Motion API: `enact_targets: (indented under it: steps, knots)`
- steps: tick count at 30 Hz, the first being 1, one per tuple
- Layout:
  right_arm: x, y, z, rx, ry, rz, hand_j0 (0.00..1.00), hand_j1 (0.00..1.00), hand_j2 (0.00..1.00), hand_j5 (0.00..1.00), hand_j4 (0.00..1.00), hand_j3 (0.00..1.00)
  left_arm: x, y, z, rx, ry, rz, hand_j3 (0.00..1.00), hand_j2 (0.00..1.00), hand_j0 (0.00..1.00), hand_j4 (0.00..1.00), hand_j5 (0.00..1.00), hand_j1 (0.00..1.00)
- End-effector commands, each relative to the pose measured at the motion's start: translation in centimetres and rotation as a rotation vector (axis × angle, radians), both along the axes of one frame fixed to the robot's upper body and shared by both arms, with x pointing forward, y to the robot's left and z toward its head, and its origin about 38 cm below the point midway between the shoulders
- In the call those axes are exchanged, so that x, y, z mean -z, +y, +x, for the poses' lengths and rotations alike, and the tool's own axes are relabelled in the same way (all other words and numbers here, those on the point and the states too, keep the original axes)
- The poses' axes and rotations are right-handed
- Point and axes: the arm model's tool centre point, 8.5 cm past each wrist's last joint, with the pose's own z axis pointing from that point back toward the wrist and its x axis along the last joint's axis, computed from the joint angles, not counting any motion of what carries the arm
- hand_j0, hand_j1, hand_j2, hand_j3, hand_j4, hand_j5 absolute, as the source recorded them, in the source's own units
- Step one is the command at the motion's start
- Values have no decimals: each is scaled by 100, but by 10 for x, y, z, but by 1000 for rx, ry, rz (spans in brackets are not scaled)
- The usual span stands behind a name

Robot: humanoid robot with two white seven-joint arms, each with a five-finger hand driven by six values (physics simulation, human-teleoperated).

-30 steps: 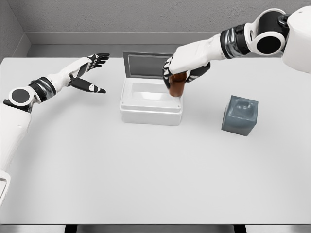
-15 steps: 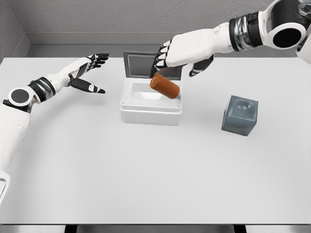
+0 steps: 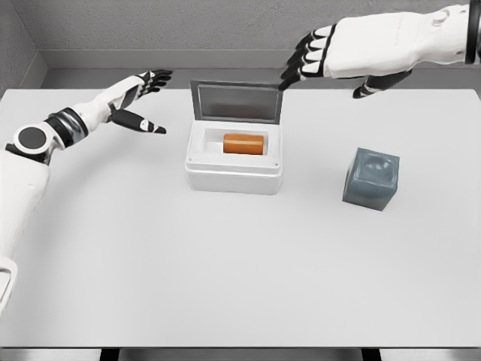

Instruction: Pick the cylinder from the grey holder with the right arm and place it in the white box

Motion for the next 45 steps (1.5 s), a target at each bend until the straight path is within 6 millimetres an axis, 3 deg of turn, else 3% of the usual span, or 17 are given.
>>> enact_targets:
  steps: [1,5,9,18,25,27,32,42,45]
  knots:
    - [-4,-28,-8,57,-10,25,100,100,100,100,100,100,0,-4,0,4,0,-11,100,100,100,100,100,100]
    - [5,-33,-12,62,10,19,100,100,100,100,100,100,-2,-9,2,13,-4,-11,100,100,100,100,100,100]
    - [15,-39,-13,77,34,17,100,100,100,100,100,100,-1,-28,3,56,0,7,100,100,100,100,100,100]
    - [16,-38,-13,72,31,39,100,100,100,100,100,100,-5,-45,3,115,-13,47,100,100,100,100,100,100]
    - [17,-38,-13,73,36,39,100,100,100,100,100,100,-7,-40,3,107,-17,46,100,100,100,100,100,100]
    - [17,-39,-13,74,36,39,100,100,100,100,100,100,-20,-31,3,111,-51,62,100,100,100,100,100,100]
    - [19,-39,-13,76,40,39,100,100,100,100,100,100,-22,-24,2,100,-53,62,100,100,100,100,100,100]
    - [21,-39,-12,76,44,39,100,100,100,100,100,100,-29,-35,0,141,-77,66,100,100,100,100,100,100]
    - [34,-41,-11,83,75,19,100,100,100,100,100,100,-31,-34,-3,158,-83,82,100,100,100,100,100,100]
